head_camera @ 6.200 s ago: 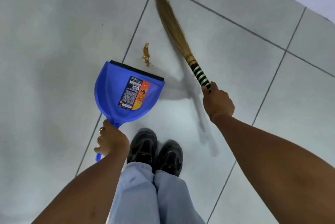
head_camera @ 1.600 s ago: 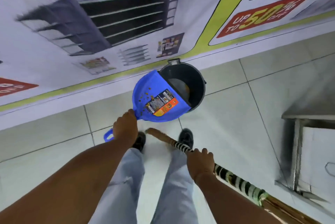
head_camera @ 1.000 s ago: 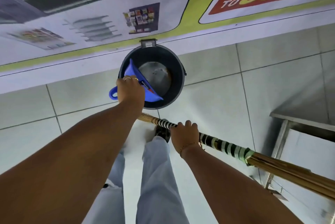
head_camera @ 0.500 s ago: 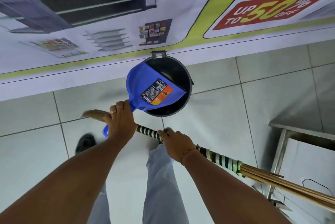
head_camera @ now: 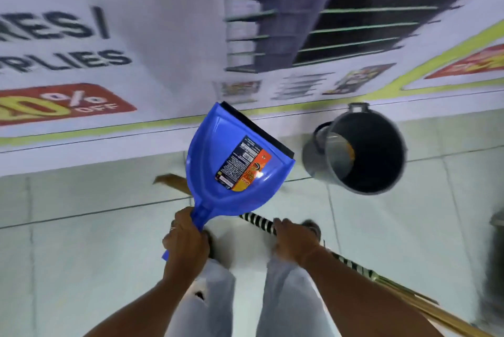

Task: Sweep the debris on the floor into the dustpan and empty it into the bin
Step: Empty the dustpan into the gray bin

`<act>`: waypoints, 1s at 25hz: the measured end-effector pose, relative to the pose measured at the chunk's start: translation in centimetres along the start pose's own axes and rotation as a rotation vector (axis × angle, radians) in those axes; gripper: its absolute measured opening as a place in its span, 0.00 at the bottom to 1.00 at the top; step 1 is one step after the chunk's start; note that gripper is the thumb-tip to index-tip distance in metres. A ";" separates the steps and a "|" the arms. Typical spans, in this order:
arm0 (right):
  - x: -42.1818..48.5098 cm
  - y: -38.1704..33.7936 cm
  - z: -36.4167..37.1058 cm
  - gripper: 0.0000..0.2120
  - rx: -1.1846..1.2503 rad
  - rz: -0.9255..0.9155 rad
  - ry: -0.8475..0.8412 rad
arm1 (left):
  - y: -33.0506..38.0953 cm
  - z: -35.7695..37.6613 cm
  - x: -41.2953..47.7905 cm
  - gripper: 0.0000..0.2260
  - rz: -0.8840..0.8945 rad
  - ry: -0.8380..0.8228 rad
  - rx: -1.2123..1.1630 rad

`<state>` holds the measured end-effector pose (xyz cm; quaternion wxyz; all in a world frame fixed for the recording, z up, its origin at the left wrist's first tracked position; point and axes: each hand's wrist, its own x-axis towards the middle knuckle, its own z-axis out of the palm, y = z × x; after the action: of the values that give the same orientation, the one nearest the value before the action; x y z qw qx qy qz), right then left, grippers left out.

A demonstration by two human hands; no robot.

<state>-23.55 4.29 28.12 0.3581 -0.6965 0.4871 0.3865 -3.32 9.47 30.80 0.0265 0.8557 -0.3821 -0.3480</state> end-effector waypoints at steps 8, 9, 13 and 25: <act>14.5 -15.4 -1.4 0.24 -0.094 -0.157 0.122 | -15.5 0.1 6.4 0.16 -0.506 0.187 -0.272; 16.5 -15.8 -1.4 0.23 -0.112 -0.169 0.153 | -16.5 0.8 7.3 0.16 -0.546 0.194 -0.296; 27.3 -15.8 -2.7 0.19 -0.167 -0.132 0.276 | -20.6 5.5 12.5 0.16 -0.651 0.231 -0.360; 38.6 -16.1 1.0 0.20 0.095 0.027 0.488 | -23.4 17.4 18.0 0.17 -0.493 0.126 -0.226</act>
<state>0.41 -6.01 -4.62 0.2568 -0.7451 0.5861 0.1882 9.18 17.76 -0.02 0.0599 0.9344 -0.1190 -0.3304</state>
